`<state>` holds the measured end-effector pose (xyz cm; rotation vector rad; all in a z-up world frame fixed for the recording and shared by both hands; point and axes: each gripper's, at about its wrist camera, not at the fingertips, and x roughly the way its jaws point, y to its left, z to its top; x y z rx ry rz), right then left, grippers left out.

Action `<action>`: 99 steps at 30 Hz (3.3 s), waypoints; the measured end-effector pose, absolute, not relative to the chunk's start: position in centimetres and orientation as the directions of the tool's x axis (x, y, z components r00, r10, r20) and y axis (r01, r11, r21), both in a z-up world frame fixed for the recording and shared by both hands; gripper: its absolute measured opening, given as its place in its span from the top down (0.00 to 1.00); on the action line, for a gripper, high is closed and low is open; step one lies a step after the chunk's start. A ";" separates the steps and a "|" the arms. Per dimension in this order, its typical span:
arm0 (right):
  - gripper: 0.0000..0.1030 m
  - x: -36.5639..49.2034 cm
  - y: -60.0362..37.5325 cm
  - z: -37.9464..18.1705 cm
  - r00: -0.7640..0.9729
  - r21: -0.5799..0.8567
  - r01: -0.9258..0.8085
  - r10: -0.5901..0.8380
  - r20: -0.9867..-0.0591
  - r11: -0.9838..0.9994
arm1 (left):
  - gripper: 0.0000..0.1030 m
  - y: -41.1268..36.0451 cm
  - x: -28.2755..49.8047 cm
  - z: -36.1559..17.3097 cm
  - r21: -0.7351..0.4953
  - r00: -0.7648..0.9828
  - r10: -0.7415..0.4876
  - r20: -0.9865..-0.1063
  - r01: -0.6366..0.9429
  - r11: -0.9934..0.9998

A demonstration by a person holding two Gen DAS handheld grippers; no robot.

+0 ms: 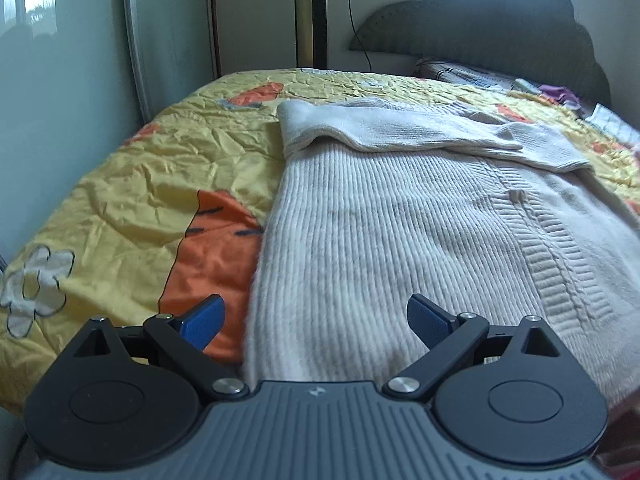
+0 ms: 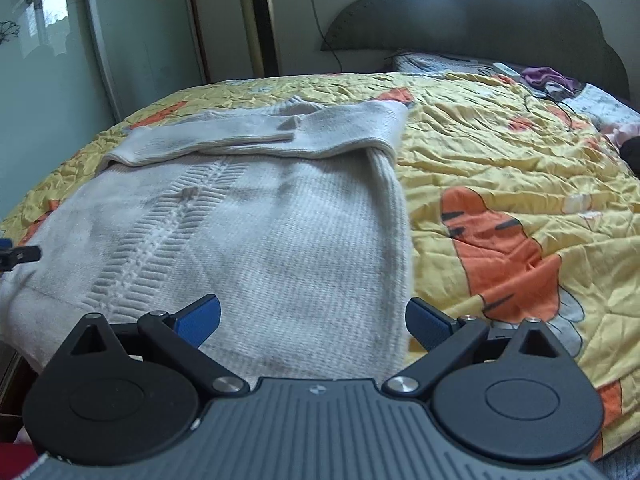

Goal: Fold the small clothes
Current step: 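Move both grippers down toward the hem of the cream sweater, then close the left gripper on the sweater hem while the right gripper grasps it too, then lift the hem with both grippers and fold it over toward the collar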

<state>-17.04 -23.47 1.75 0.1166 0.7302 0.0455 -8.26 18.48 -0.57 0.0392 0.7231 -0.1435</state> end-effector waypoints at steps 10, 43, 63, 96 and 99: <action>0.16 -17.9 -26.7 -0.4 0.699 0.213 0.079 0.098 -0.708 0.974 | 0.05 22.5 -9.1 -1.8 -0.285 0.650 -0.330 -0.685 0.178 0.942; 0.88 -17.2 -25.2 1.4 0.608 0.621 -0.170 0.577 -0.545 0.765 | 0.88 22.3 -9.0 2.9 -0.473 0.607 -0.521 -0.600 0.256 0.843; 0.88 -2.1 -25.8 9.7 0.790 0.453 -0.275 0.468 -0.397 0.848 | 0.90 19.3 4.9 10.9 -0.400 0.814 -0.356 -0.458 0.169 0.901; 0.60 21.1 -29.8 -1.6 0.765 0.593 0.030 0.363 -0.532 0.805 | 0.80 20.8 29.4 -0.8 -0.686 0.655 -0.435 -0.617 -0.178 0.706; 0.56 21.2 -29.6 -1.1 0.782 0.570 0.045 0.326 -0.532 0.820 | 0.75 20.6 28.5 0.4 -0.626 0.705 -0.352 -0.615 -0.166 0.762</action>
